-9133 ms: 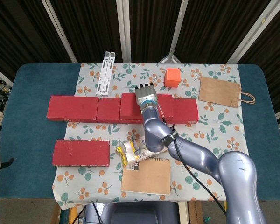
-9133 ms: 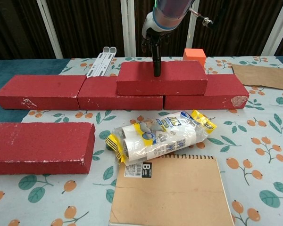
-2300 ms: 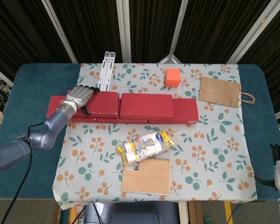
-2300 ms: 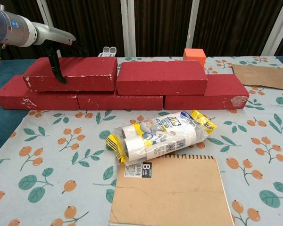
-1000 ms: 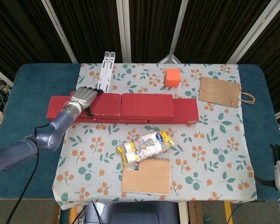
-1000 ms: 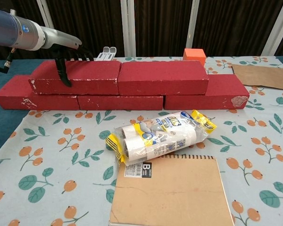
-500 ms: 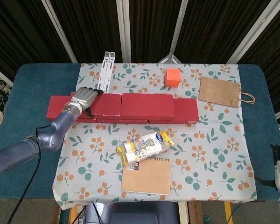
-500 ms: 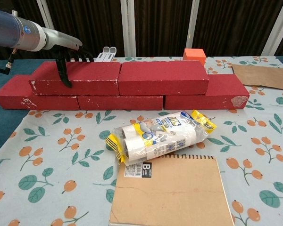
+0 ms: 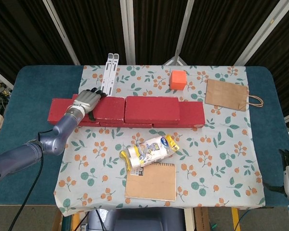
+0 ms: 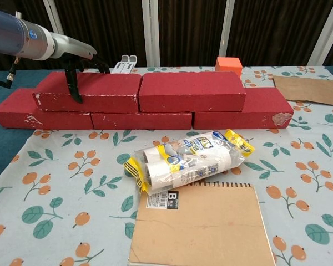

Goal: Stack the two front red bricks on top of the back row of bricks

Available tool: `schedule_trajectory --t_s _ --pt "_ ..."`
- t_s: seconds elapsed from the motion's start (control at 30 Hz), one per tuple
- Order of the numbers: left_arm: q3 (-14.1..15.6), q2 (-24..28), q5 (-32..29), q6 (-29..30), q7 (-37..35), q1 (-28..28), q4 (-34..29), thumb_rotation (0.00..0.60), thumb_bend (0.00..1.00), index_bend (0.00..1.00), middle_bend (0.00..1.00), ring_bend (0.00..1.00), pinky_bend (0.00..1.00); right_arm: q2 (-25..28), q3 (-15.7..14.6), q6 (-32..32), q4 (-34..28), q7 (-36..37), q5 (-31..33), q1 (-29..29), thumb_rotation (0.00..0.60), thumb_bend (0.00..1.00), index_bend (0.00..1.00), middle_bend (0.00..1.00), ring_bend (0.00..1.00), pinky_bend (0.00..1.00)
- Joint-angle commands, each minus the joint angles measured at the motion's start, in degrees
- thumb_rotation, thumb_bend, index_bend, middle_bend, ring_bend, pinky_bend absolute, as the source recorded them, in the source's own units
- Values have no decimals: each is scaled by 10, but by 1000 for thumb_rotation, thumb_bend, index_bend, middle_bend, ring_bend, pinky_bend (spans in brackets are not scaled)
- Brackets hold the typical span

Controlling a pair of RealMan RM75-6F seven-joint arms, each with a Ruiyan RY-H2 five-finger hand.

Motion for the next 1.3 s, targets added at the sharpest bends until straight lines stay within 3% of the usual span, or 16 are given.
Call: schedule_trajectory --t_s 0.03,0.7,0.93,1.03,1.13,1.23,1.3 --pt "3 3 -8 -4 1 -4 -5 600 7 123 48 4 145 0 0 0 0 0 1 0 600 63 0 35 0 0" --pt "16 25 -38 3 2 -24 -41 600 4 71 10 0 146 3 0 4 -3 1 3 -2 600 63 0 35 0 0" --pt "-5 82 -34 49 -1 -35 -118 600 2 22 0 0 100 4 0 6 -3 6 -1 -3 600 63 0 35 0 0" --pt "-29 137 1 111 -11 -24 -201 600 1 16 0 0 94 4 -1 7 -2 11 -5 -4 600 63 0 35 0 0" --pt "-33 213 117 322 -10 54 -371 600 1 57 10 0 147 6 -3 3 1 22 -18 -4 600 62 0 35 0 0" --pt "24 238 209 467 28 145 -468 600 1 103 64 2 217 6 -5 4 7 40 -41 -4 600 63 0 35 0 0" --pt "70 235 277 551 48 217 -497 600 1 109 68 2 220 2 -5 14 18 58 -66 -7 600 63 0 35 0 0"
